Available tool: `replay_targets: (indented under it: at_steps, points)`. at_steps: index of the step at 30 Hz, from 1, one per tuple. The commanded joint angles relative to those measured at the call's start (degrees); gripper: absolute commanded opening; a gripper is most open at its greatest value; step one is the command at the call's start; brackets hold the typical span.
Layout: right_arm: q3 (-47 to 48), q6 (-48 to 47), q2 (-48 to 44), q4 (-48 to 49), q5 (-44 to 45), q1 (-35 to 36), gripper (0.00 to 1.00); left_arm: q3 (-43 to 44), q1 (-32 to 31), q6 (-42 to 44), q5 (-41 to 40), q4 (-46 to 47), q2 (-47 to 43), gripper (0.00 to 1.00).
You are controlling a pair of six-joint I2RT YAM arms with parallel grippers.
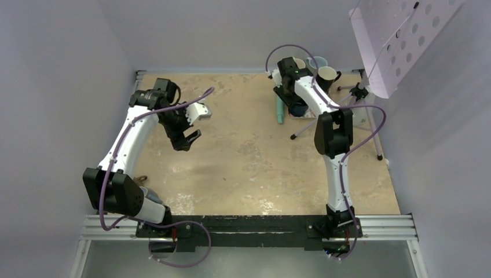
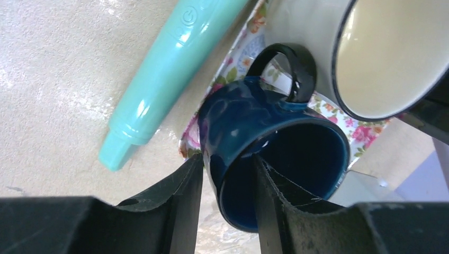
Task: Turn the mug right side up
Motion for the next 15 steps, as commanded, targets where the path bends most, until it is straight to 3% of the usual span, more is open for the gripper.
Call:
replay_targets:
  at_steps: [1, 5, 9, 11, 15]
  points:
    - [0.6, -0.1, -9.6, 1.8, 4.4, 1.1, 0.42, 1.4, 0.7, 15.3, -3.5, -13.4, 1.5, 0.95]
    - [-4.4, 0.0, -16.6, 4.3, 6.1, 3.6, 0.43, -3.1, 3.9, 26.1, -16.6, -17.6, 2.1, 0.88]
    - [-12.0, 0.4, -24.5, 9.2, 4.9, 7.0, 0.43, -6.5, 8.6, 33.6, -22.1, -20.8, 0.8, 0.89]
    - [-15.0, 0.9, -27.0, 10.7, 3.8, 9.2, 0.43, -7.5, 9.3, 32.6, -21.8, -21.7, 0.7, 0.91]
    - [-17.4, 2.4, -28.2, 10.4, 5.5, 13.8, 0.44, -11.7, 9.3, 22.4, -16.2, -19.3, 0.6, 1.0]
